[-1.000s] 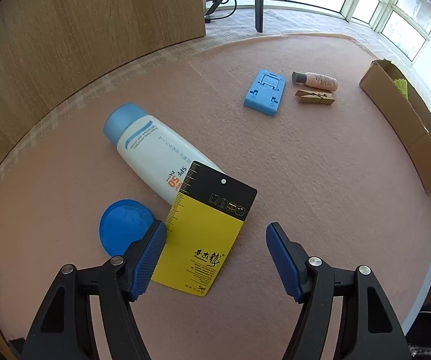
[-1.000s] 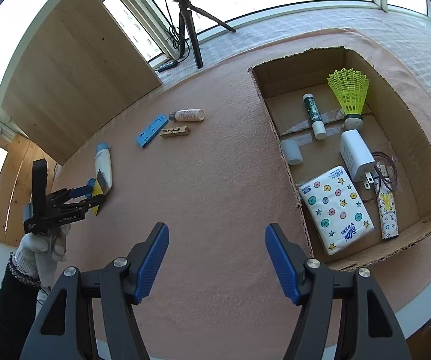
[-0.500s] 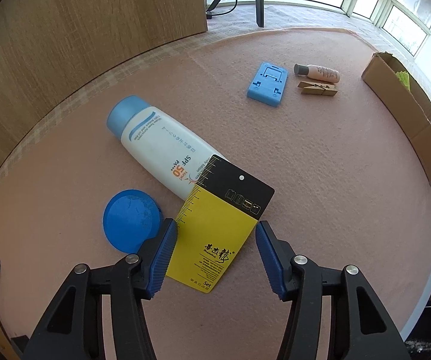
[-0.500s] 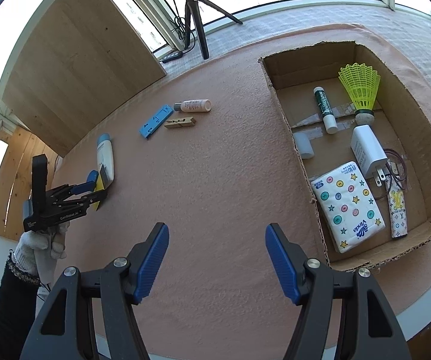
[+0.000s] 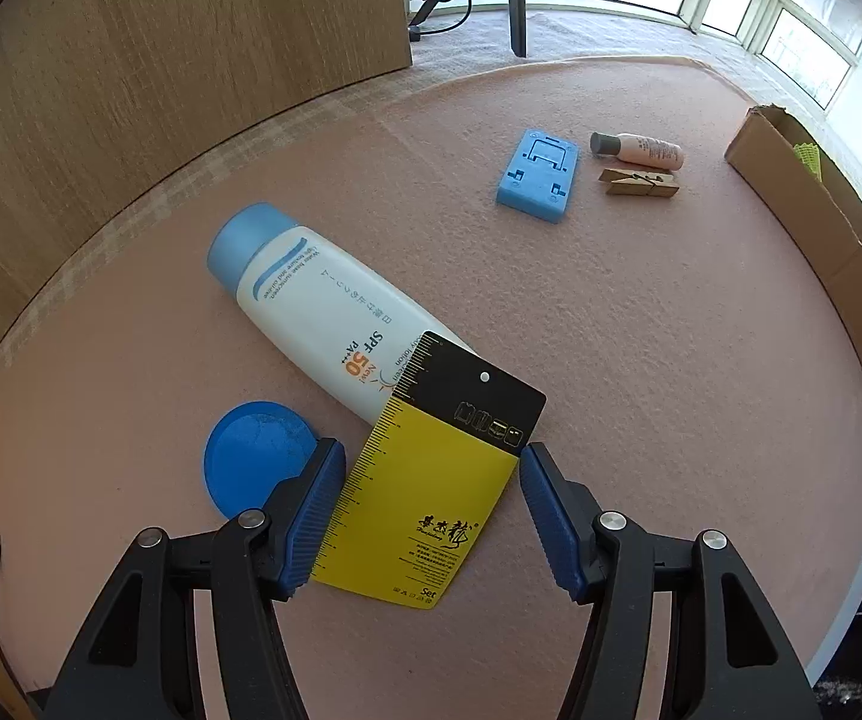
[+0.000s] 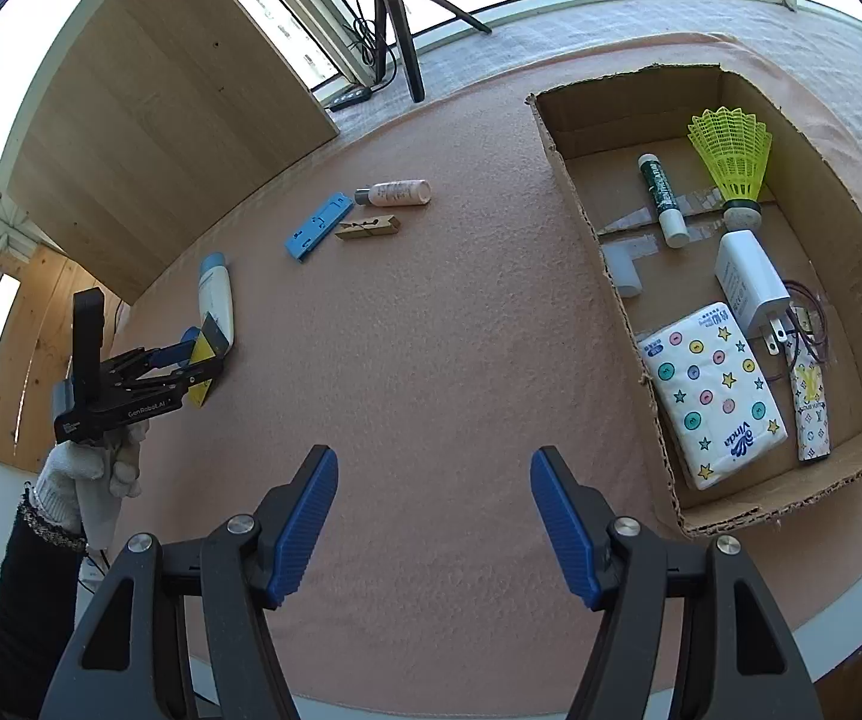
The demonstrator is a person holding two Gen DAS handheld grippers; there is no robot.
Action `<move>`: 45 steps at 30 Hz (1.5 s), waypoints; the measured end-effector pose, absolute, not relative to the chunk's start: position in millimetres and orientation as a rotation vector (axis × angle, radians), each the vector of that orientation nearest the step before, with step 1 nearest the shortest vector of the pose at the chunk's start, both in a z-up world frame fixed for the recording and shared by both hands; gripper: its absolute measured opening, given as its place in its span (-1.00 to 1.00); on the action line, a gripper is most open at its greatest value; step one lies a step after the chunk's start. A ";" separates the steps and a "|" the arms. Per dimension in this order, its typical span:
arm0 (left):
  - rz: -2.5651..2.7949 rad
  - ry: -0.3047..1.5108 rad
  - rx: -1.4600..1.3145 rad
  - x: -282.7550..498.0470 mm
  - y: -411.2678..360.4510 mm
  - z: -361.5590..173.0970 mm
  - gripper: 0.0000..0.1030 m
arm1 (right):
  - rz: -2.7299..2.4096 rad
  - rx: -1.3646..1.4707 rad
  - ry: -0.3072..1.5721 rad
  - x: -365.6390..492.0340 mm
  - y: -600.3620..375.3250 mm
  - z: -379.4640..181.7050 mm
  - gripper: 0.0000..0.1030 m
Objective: Organize objects
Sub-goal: 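Close the left gripper on the yellow card and lift it, then carry the yellow card over the box with the left gripper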
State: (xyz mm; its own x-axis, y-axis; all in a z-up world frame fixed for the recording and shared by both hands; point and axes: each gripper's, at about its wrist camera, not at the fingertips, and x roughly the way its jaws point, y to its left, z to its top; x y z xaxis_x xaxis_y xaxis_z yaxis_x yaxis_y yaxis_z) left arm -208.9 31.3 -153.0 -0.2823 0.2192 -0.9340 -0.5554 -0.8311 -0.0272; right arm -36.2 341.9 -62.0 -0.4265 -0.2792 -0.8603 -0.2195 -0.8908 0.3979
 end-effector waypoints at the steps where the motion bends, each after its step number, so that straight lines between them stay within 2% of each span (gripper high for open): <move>1: 2.140 0.426 -1.489 -207.1 32.5 -153.1 0.24 | -2.519 1.662 -0.724 -35.2 341.9 -62.0 0.22; 8: 2.133 0.497 -1.484 -195.7 39.8 -154.9 0.30 | -2.505 1.665 -0.714 -38.3 339.1 -63.2 0.22; 13: 2.146 0.550 -1.491 -189.3 42.3 -160.6 0.27 | -2.494 1.664 -0.706 -41.0 335.2 -62.8 0.22; 14: 2.145 0.537 -1.491 -188.5 41.9 -159.7 0.21 | -2.492 1.663 -0.705 -41.3 334.3 -63.0 0.22; 21: 2.170 0.542 -1.484 -181.2 41.5 -153.8 0.17 | -2.490 1.660 -0.706 -44.3 333.2 -63.7 0.22; 28: 2.223 0.432 -1.444 -172.4 55.3 -125.6 0.15 | -2.513 1.640 -0.670 -44.3 333.6 -61.5 0.22; 36: 2.205 0.330 -1.363 -159.8 114.1 -90.4 0.15 | -2.570 1.604 -0.635 -33.5 346.6 -51.8 0.22; 45: 2.112 0.308 -1.252 -141.1 230.4 -58.6 0.15 | -2.645 1.588 -0.632 -10.2 376.6 -46.2 0.22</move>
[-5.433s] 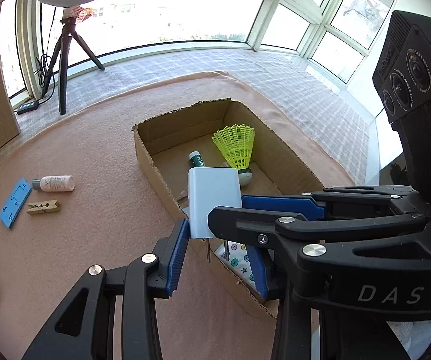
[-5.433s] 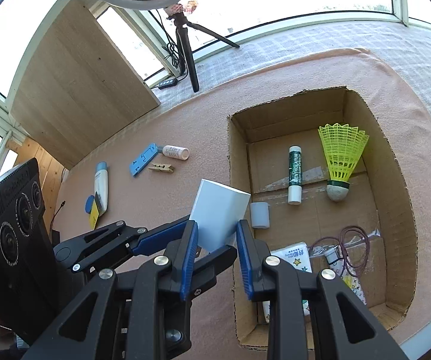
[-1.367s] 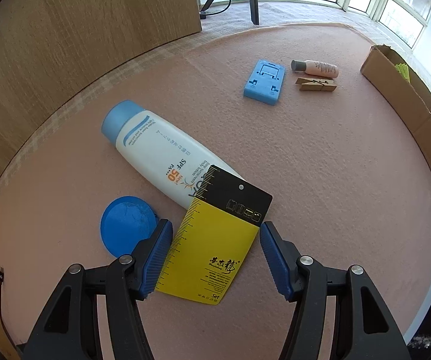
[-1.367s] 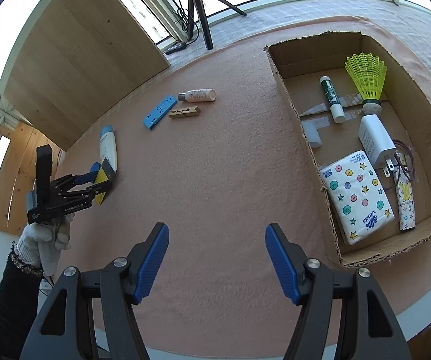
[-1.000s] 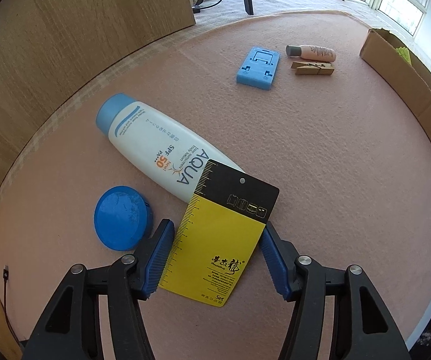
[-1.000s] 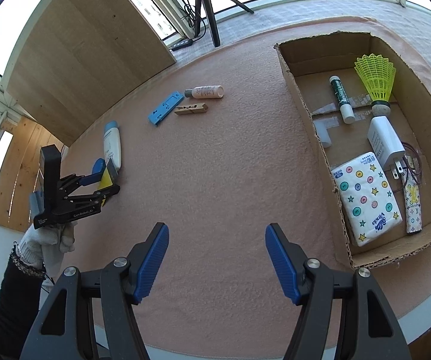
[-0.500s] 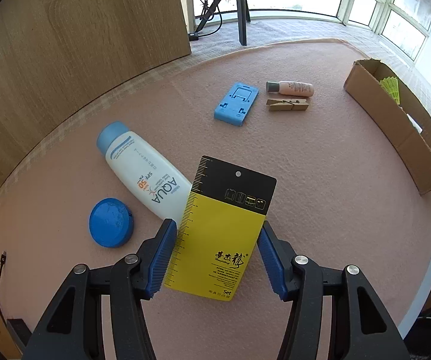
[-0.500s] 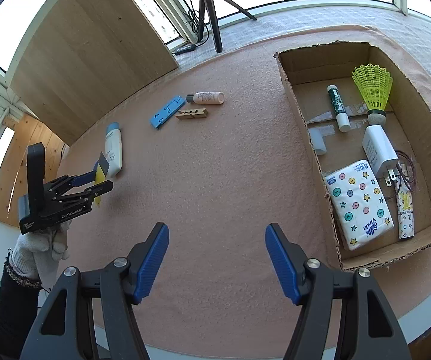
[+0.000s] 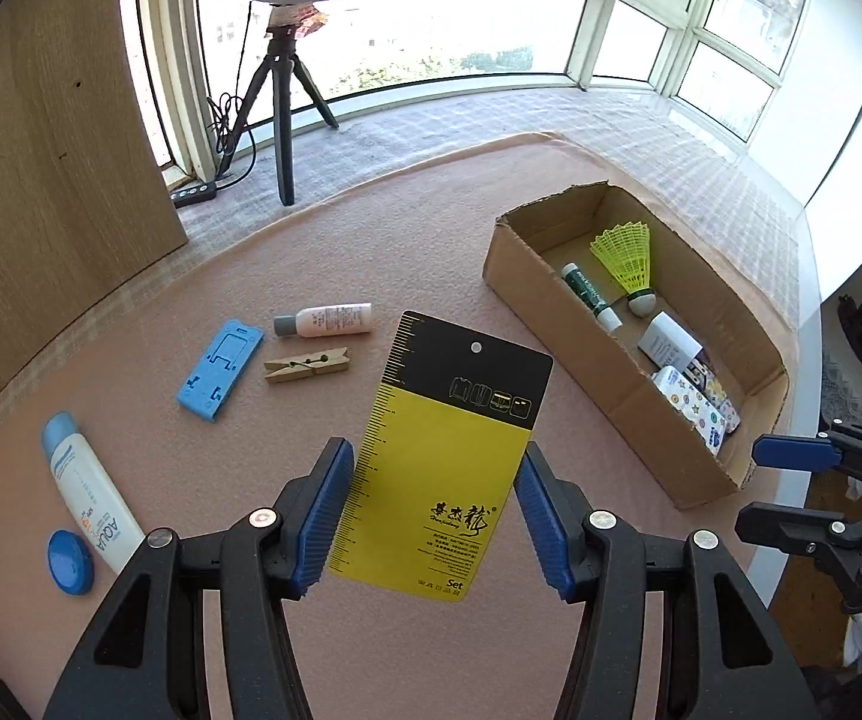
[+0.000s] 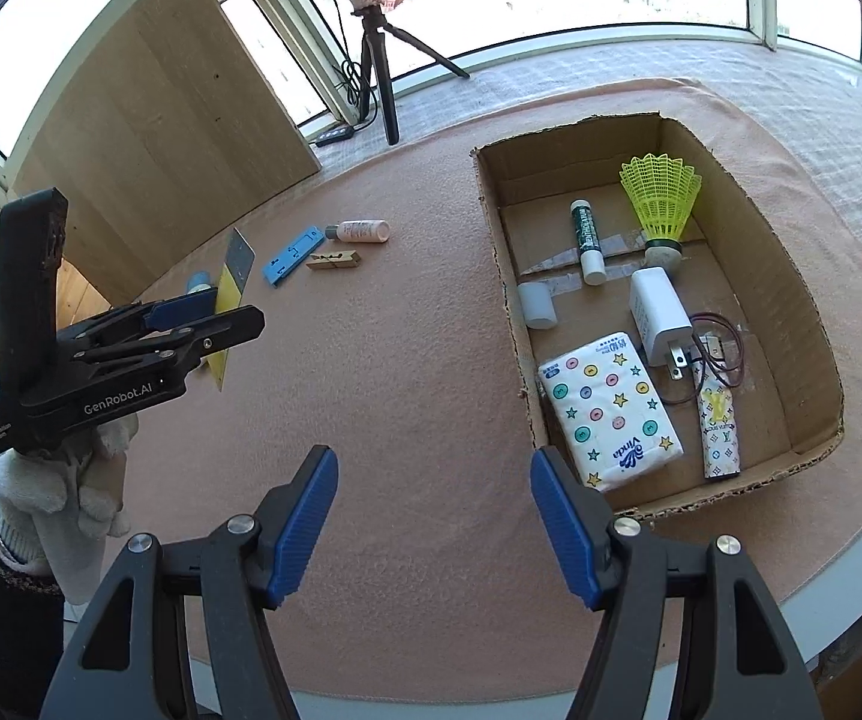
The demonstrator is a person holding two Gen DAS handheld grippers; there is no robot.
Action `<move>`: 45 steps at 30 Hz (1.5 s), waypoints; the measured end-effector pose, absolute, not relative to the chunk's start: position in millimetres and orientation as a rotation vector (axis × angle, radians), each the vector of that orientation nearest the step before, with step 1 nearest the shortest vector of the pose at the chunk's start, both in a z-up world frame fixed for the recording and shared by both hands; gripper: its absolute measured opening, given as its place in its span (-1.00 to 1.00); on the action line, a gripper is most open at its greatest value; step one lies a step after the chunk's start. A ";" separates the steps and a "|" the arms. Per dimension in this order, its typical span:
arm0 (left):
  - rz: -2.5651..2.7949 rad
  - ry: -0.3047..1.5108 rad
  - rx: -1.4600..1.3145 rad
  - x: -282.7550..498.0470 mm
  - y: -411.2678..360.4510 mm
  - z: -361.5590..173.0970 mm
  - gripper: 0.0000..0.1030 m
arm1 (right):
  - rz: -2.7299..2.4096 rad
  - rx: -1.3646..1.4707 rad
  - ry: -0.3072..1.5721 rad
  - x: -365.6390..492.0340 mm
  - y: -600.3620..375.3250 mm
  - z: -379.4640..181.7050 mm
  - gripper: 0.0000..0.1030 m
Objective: Organize objects
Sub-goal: 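Carry the yellow card over the box with the left gripper, then open the left gripper to drop the yellow card into the box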
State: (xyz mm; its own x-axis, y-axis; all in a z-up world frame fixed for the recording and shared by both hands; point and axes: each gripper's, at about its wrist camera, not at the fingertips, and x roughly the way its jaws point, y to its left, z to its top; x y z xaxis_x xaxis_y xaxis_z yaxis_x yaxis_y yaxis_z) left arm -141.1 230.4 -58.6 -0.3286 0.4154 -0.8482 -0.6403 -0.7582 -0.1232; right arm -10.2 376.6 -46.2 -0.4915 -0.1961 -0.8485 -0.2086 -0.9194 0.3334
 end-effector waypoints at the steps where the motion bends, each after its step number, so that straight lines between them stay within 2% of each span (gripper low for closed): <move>1: 2.096 0.296 -1.254 -140.5 243.8 -57.1 0.15 | 2.628 -1.572 0.633 -7.4 381.3 -45.6 0.22; 11: 1.981 0.327 -1.221 -124.7 362.4 -58.4 0.15 | 2.569 -1.500 0.665 14.2 425.6 -46.6 0.23; 18: 1.939 0.338 -1.241 -120.0 407.7 -73.3 0.15 | 2.540 -1.484 0.678 26.8 443.4 -48.7 0.23; 20: 1.932 0.342 -1.249 -119.7 413.4 -75.9 0.19 | 2.535 -1.481 0.681 28.5 446.1 -49.0 0.23; 22: 1.921 0.338 -1.255 -119.9 415.2 -76.4 0.38 | 2.529 -1.480 0.690 29.4 448.5 -50.1 0.23; 24: 1.930 0.335 -1.251 -119.6 412.7 -75.7 0.61 | 2.526 -1.482 0.702 30.0 449.9 -51.2 0.23; 35: 2.020 0.256 -1.233 -125.8 356.7 -55.9 0.62 | 2.563 -1.519 0.684 16.7 431.4 -51.3 0.24; 45: 2.187 0.131 -1.298 -138.1 236.0 -54.4 0.62 | 2.648 -1.558 0.676 -18.6 390.3 -47.6 0.24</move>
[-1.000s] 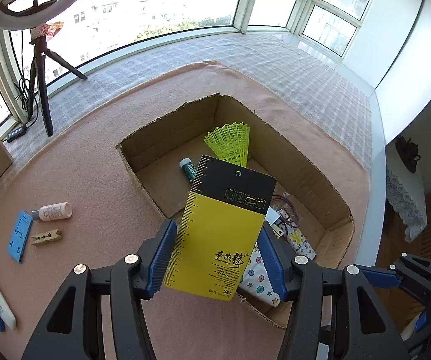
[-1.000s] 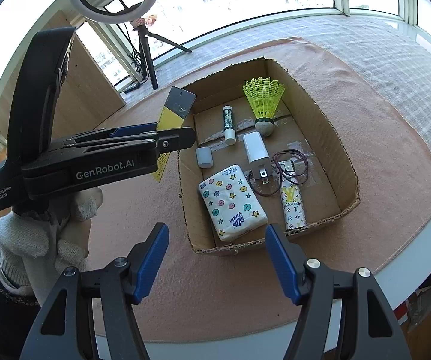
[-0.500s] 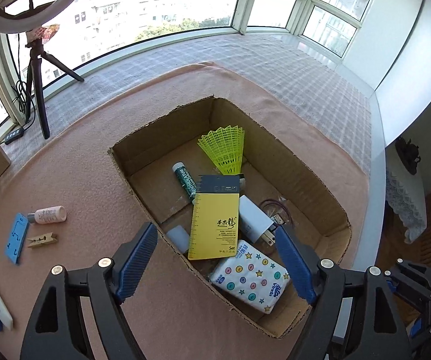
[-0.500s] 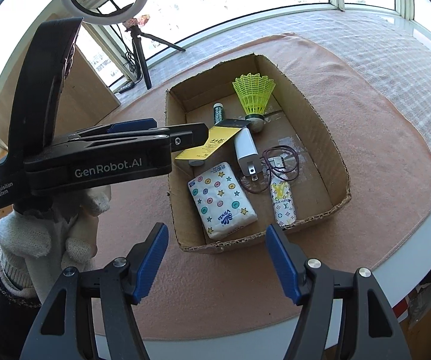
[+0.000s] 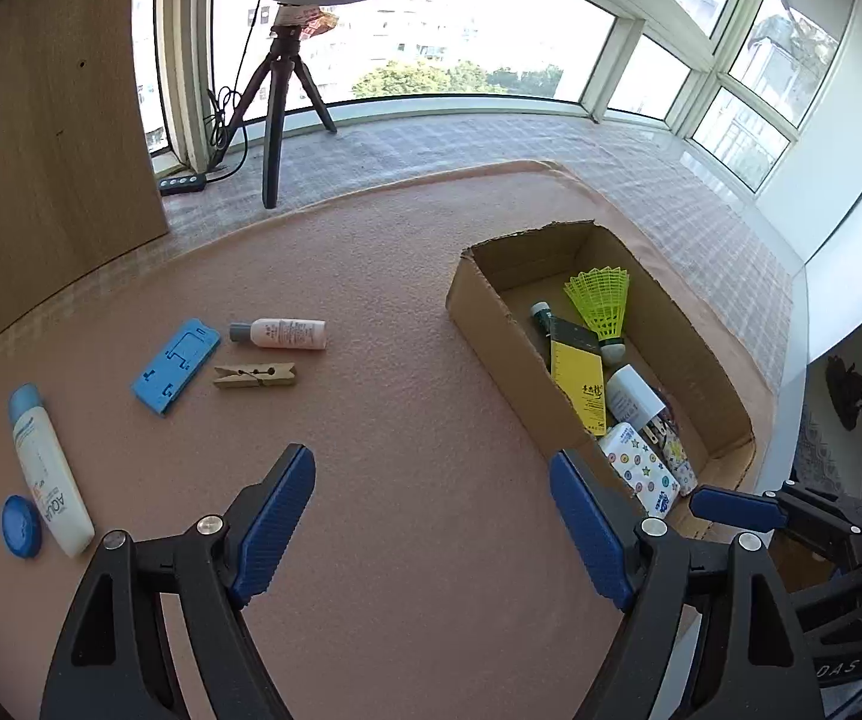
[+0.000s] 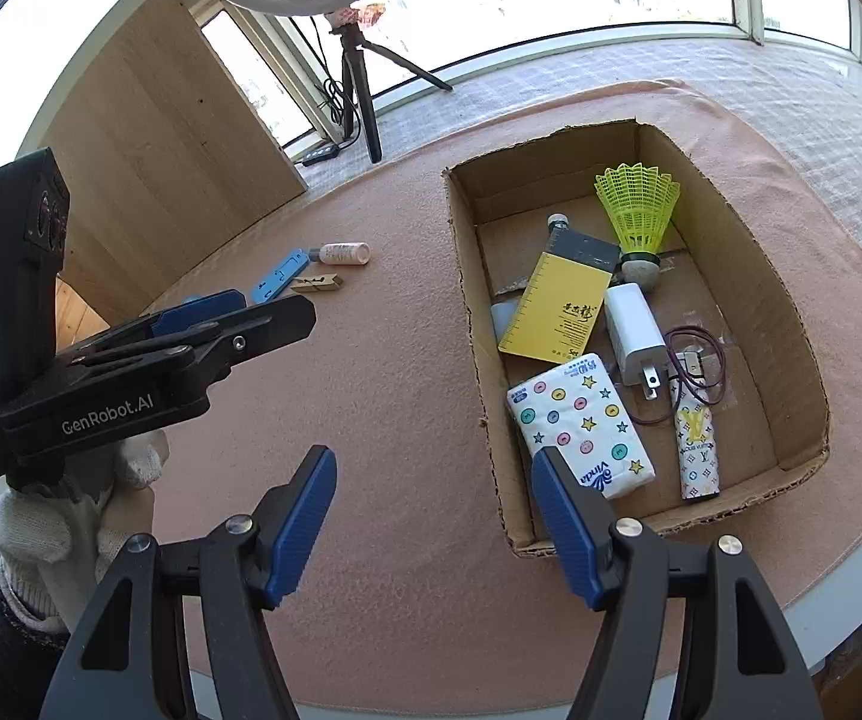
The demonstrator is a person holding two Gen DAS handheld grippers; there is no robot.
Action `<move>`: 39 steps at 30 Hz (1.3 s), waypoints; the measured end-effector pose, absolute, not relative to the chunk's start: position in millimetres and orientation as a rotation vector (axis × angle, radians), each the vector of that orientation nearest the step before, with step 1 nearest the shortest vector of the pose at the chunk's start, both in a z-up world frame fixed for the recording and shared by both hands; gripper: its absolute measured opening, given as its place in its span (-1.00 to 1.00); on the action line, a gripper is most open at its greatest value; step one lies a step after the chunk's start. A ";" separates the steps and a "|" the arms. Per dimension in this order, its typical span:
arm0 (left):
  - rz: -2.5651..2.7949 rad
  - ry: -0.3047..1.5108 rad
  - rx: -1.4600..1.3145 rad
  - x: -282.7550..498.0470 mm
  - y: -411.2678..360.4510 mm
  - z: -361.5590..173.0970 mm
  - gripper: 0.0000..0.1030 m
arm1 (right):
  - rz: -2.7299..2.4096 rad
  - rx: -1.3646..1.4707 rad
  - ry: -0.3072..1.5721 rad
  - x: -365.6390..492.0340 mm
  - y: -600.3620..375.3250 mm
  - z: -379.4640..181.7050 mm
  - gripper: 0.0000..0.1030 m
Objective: Organize objects
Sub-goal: 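Open the left gripper to drop the yellow card into the box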
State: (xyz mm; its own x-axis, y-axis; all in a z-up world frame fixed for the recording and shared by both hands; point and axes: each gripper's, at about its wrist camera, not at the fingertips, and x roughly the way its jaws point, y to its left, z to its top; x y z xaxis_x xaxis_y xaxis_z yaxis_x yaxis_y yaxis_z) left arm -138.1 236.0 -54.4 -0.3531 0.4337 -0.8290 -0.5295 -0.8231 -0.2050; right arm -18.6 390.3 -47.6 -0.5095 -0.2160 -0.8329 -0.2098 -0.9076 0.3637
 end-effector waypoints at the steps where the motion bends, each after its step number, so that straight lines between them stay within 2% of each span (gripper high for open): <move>1: 2.207 0.119 -1.309 -139.6 221.6 -55.3 0.62 | -2.631 1.550 -0.674 -22.7 385.7 -47.5 0.24; 14: 2.444 -0.025 -1.440 -140.5 55.1 -77.0 0.62 | -2.542 1.443 -0.528 -87.9 317.5 -48.8 0.27; 21: 2.521 -0.048 -1.496 -141.3 1.8 -91.5 0.61 | -2.527 1.461 -0.301 -132.9 288.9 -57.7 0.26; 23: 2.546 -0.048 -1.501 -141.7 -9.2 -93.4 0.61 | -2.509 1.472 -0.249 -147.0 284.2 -62.2 0.14; 25: 2.569 -0.048 -1.501 -142.6 -17.3 -94.1 0.61 | -2.478 1.488 -0.209 -161.9 280.9 -67.1 -0.12; 27: 2.584 -0.051 -1.502 -143.6 -25.6 -95.8 0.61 | -2.451 1.499 -0.181 -177.0 277.6 -71.5 -0.26; 34: 2.615 -0.064 -1.525 -158.2 -45.4 -110.2 0.59 | -2.387 1.573 -0.018 -224.6 259.3 -96.9 -0.42; 39: 2.619 -0.088 -1.520 -174.3 -54.4 -118.8 0.58 | -2.375 1.595 0.012 -243.4 254.5 -111.1 -0.46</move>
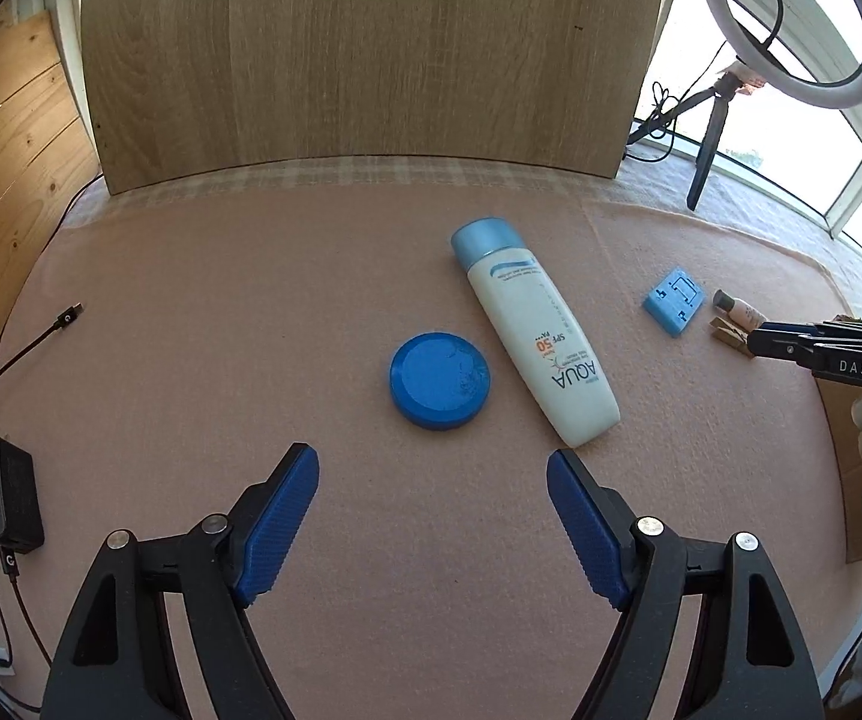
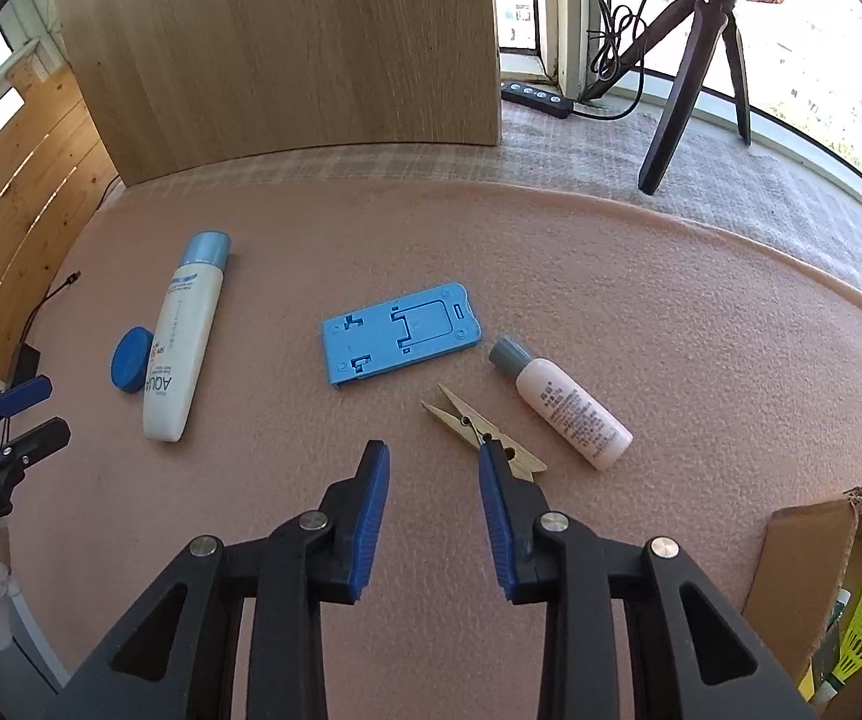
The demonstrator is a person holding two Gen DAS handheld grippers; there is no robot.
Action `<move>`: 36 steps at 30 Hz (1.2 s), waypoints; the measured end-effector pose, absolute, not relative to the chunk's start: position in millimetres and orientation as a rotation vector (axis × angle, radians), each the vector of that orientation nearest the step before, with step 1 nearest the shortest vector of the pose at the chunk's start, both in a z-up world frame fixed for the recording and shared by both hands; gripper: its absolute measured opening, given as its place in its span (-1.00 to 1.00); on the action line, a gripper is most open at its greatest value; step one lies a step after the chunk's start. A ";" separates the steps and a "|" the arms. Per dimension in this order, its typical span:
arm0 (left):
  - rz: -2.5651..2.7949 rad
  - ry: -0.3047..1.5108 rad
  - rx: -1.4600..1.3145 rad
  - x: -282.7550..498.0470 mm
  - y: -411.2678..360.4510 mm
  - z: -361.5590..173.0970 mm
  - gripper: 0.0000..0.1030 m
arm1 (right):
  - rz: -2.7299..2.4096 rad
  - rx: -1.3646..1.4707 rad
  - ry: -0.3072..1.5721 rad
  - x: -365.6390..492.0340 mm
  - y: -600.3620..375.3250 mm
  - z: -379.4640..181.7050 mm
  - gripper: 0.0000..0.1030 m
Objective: Organize objects
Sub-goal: 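Open the left gripper to drop the yellow card into the box, then grasp the blue round lid with the left gripper while the right gripper grasps the wooden clothespin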
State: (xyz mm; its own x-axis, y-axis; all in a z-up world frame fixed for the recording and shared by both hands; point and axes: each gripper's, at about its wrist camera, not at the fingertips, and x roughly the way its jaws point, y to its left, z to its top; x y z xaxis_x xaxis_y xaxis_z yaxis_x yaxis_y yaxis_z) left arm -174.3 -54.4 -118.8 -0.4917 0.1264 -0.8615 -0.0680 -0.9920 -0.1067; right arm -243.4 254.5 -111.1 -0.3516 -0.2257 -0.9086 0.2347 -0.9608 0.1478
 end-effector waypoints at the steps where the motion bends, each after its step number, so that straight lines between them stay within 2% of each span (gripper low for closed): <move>1: 2.617 -0.084 -1.523 -178.0 -54.8 -121.0 0.58 | -2.375 1.596 0.023 -245.9 253.3 -112.7 -0.46; 26: 2.559 0.010 -1.560 -215.1 -46.8 -148.0 0.58 | -2.365 1.643 0.202 -270.3 245.8 -132.1 -0.46; 36: 2.565 0.042 -1.576 -227.3 -46.4 -155.5 0.58 | -2.338 1.673 0.173 -263.7 246.5 -139.2 -0.46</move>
